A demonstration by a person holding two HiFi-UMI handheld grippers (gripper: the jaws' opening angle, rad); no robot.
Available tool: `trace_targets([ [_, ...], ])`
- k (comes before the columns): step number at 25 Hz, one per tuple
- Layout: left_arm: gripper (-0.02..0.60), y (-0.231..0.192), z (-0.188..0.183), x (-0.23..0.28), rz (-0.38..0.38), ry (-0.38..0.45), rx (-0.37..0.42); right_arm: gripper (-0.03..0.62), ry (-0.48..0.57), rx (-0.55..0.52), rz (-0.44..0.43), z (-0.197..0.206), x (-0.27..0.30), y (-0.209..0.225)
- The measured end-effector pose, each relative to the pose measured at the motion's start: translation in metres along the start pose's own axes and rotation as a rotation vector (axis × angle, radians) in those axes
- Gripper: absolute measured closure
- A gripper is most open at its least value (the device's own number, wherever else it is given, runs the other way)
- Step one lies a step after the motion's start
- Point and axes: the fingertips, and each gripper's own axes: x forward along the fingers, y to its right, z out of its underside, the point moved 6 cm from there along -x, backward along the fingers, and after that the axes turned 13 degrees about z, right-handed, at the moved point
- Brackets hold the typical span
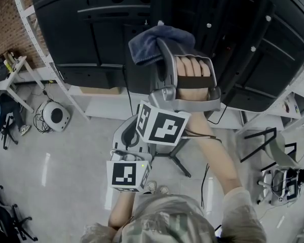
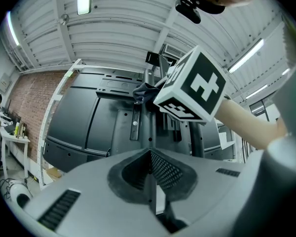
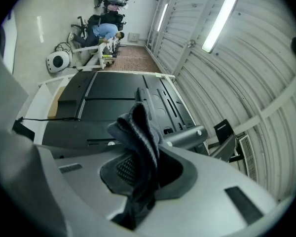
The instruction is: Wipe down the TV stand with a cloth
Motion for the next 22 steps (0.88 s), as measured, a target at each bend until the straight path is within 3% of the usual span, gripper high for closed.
trace_targets([
  [15, 0.566, -0.028, 0.018, -0.017, -0.097, -0.041, 0.006, 0.537, -0.019, 0.02, -0.081, 0.012, -0.033, -0.048],
  [22, 0.566, -0.033, 0.021, -0.018, -0.101, -0.042, 0.004, 0.537, -0.023, 0.019, -0.124, 0.016, -0.049, -0.071],
])
